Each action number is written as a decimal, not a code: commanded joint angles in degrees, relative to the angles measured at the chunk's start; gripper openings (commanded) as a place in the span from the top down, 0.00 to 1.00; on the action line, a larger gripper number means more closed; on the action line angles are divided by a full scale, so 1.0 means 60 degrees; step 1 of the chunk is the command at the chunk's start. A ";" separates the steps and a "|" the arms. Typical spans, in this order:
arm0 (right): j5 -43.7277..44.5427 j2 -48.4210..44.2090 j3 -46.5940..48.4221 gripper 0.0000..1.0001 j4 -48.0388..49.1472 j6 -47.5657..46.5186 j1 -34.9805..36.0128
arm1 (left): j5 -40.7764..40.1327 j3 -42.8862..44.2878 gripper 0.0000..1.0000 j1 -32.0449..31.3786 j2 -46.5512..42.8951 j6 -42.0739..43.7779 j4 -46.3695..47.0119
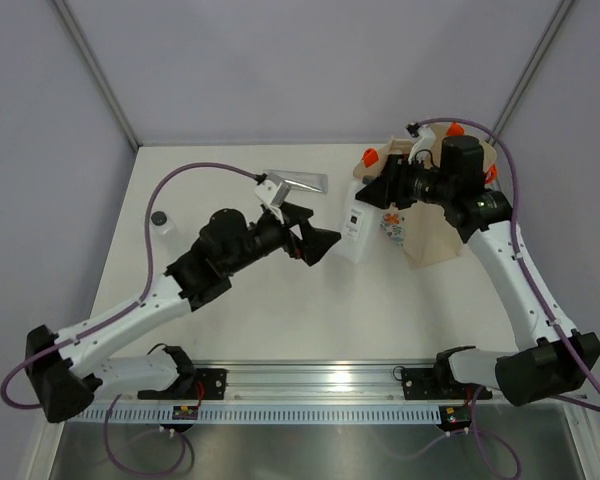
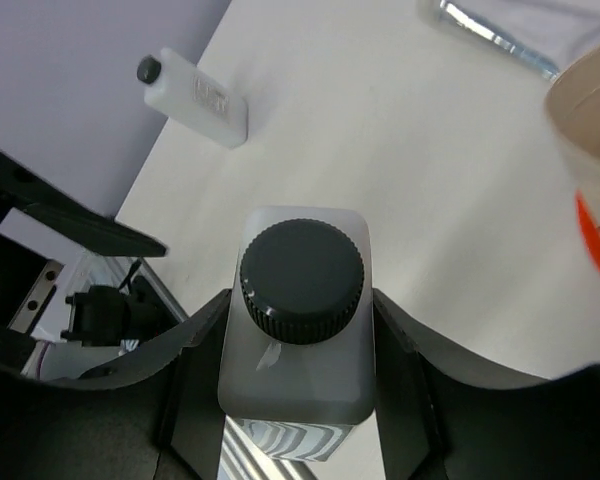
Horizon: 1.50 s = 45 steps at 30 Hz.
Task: Place the personal care products into the canvas bag
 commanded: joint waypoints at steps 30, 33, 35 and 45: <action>0.2885 0.3756 0.4925 1.00 0.2516 -0.1196 -0.4525 | -0.1345 0.3131 0.01 0.3956 0.5891 -0.7764 -0.1637; 0.3147 0.4122 0.6053 1.00 0.2383 -0.0446 -0.4555 | -0.1183 0.3013 0.01 0.4059 0.6141 -0.7882 -0.1358; 0.3629 0.4283 0.6363 1.00 0.2485 -0.0489 -0.4555 | -0.1183 0.2867 0.01 0.4147 0.6185 -0.7896 -0.1372; 0.3503 0.4490 0.5223 1.00 0.2415 -0.3717 -0.4555 | -0.1753 0.3860 0.01 0.4455 0.7063 -0.8978 -0.3098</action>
